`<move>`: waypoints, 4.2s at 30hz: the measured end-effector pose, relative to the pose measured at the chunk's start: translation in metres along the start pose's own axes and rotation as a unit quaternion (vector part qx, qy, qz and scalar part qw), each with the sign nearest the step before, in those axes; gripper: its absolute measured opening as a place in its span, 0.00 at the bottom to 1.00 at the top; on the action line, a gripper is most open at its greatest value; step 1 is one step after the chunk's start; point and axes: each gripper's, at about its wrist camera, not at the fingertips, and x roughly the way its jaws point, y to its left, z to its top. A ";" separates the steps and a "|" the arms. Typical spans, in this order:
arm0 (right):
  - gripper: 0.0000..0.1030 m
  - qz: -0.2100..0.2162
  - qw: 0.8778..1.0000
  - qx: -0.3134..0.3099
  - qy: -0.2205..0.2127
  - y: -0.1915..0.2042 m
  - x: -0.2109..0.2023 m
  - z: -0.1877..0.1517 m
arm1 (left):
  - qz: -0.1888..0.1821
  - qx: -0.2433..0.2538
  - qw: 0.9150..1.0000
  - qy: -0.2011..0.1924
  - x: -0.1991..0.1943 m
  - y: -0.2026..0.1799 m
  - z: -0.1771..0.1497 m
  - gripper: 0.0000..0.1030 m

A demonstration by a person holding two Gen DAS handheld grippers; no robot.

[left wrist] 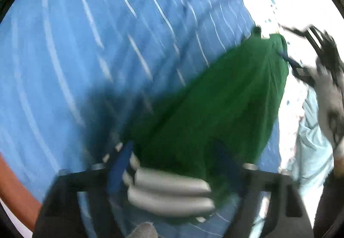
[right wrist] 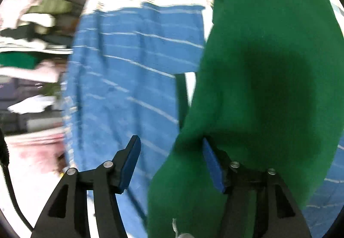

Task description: Fold large clothes

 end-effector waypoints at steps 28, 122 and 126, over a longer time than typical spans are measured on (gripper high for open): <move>0.19 0.245 0.959 0.123 -0.078 -0.256 0.012 0.023 | 0.245 0.099 0.964 -0.027 0.097 -0.043 0.026 1.00; 0.19 -0.186 0.975 0.084 0.084 -0.403 -0.190 -0.122 | 0.318 0.250 0.913 -0.052 0.109 -0.090 -0.037 1.00; 0.17 -0.070 0.959 0.275 -0.025 -0.456 -0.235 -0.136 | 0.316 0.250 0.914 -0.051 0.109 -0.091 -0.036 1.00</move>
